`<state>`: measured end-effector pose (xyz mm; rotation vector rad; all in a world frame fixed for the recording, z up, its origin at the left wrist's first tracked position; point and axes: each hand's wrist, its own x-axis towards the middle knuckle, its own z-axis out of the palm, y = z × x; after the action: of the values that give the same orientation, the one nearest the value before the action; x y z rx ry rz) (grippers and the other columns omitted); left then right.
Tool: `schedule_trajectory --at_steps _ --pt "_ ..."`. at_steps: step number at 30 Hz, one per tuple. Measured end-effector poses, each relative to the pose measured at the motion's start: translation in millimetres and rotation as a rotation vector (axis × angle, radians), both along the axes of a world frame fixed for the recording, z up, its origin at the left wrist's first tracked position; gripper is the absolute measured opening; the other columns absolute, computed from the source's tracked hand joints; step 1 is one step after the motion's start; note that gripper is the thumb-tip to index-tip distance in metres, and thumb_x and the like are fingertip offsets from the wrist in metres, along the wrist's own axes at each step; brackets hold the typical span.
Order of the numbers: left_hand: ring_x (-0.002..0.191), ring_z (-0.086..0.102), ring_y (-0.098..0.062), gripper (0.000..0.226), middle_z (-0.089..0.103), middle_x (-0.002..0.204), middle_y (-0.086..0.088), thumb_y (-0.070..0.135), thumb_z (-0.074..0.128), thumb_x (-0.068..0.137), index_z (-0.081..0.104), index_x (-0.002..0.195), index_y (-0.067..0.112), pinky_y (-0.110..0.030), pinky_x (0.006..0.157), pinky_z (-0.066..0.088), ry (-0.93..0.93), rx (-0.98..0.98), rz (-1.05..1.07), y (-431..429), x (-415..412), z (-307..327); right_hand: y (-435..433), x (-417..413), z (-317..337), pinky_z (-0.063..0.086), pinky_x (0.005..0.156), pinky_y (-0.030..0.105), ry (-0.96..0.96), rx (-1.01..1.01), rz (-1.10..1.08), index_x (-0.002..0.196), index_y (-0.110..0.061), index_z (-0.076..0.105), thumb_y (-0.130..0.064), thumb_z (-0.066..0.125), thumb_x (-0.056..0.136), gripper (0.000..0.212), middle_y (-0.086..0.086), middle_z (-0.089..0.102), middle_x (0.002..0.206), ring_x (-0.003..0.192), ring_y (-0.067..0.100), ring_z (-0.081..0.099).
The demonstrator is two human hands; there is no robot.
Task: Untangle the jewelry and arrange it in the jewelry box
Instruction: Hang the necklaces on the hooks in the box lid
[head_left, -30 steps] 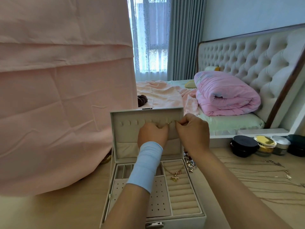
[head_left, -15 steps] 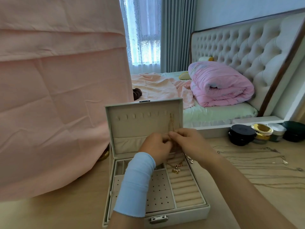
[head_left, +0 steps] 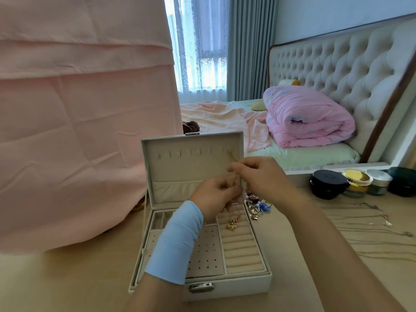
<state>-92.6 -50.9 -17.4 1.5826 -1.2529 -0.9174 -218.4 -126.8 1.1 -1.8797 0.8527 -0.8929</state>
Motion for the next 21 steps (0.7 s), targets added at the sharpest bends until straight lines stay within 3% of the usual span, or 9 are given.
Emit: schedule_trajectory --at_steps 3,6,8,11,14,16,18,21 --pt "0.053 0.055 -0.012 0.021 0.069 0.070 0.005 0.017 0.054 0.098 0.067 0.082 0.011 -0.017 0.053 0.046 -0.121 -0.033 0.078 4 8 7 -6 -11 -3 0.046 0.057 0.032 0.281 0.031 0.096 0.088 -0.014 0.076 -0.028 0.062 0.093 0.020 -0.008 0.056 0.060 0.056 0.003 0.049" --pt "0.059 0.057 -0.009 0.017 0.070 0.078 -0.003 0.018 0.059 0.095 0.071 0.083 0.017 -0.023 0.065 0.052 -0.170 -0.130 0.119 4 9 10 0 -11 -6 0.040 0.051 0.018 0.480 0.111 0.273 0.098 -0.013 0.075 -0.019 0.058 0.092 0.019 -0.008 0.057 0.063 0.052 0.001 0.050" --pt "0.063 0.059 -0.003 0.013 0.070 0.078 0.003 0.021 0.063 0.093 0.074 0.087 0.020 -0.025 0.071 0.054 -0.168 -0.164 0.155 3 8 9 6 -6 -8 0.040 0.047 0.012 0.431 0.096 0.370 0.086 -0.012 0.074 -0.018 0.063 0.093 0.014 -0.010 0.057 0.057 0.047 -0.001 0.050" --pt "0.073 0.062 0.000 0.013 0.072 0.085 0.005 0.023 0.063 0.092 0.075 0.094 0.018 -0.024 0.074 0.054 -0.239 -0.182 0.197 0 11 5 1 0 -14 0.043 0.046 0.017 0.357 0.076 0.312 0.065 -0.018 0.067 -0.024 0.065 0.097 0.032 -0.011 0.058 0.048 0.044 0.002 0.051" --pt "0.090 0.056 0.002 0.017 0.063 0.104 0.011 0.031 0.057 0.095 0.070 0.106 0.027 -0.015 0.080 0.044 -0.479 -0.203 0.297 -2 19 -2 -7 1 -15 0.049 0.058 0.026 0.310 -0.097 0.138 0.064 -0.022 0.069 -0.033 0.064 0.095 0.033 -0.004 0.066 0.062 0.056 0.008 0.059" --pt "0.095 0.053 0.001 0.025 0.056 0.116 0.010 0.031 0.053 0.097 0.065 0.119 0.026 -0.009 0.083 0.040 -0.584 -0.183 0.297 -3 21 -5 -7 0 -11 0.042 0.059 0.015 0.235 -0.199 0.068 0.064 -0.033 0.067 -0.034 0.065 0.095 0.031 -0.009 0.066 0.064 0.063 0.001 0.060" --pt "0.099 0.054 -0.007 0.031 0.052 0.124 0.008 0.033 0.051 0.098 0.059 0.127 0.027 -0.020 0.091 0.045 -0.671 -0.120 0.260 -3 20 -7 -6 0 -7 0.038 0.057 0.009 0.151 -0.211 0.045 0.070 -0.037 0.069 -0.030 0.067 0.094 0.024 -0.014 0.067 0.065 0.060 -0.004 0.060" --pt "0.097 0.059 -0.016 0.036 0.047 0.130 0.010 0.038 0.048 0.098 0.053 0.132 0.031 -0.036 0.090 0.051 -0.824 -0.021 0.249 -3 18 -8 -5 2 -3 0.044 0.057 0.012 -0.032 -0.103 0.035 0.085 -0.028 0.077 -0.021 0.070 0.092 0.012 -0.012 0.070 0.064 0.050 0.001 0.058"
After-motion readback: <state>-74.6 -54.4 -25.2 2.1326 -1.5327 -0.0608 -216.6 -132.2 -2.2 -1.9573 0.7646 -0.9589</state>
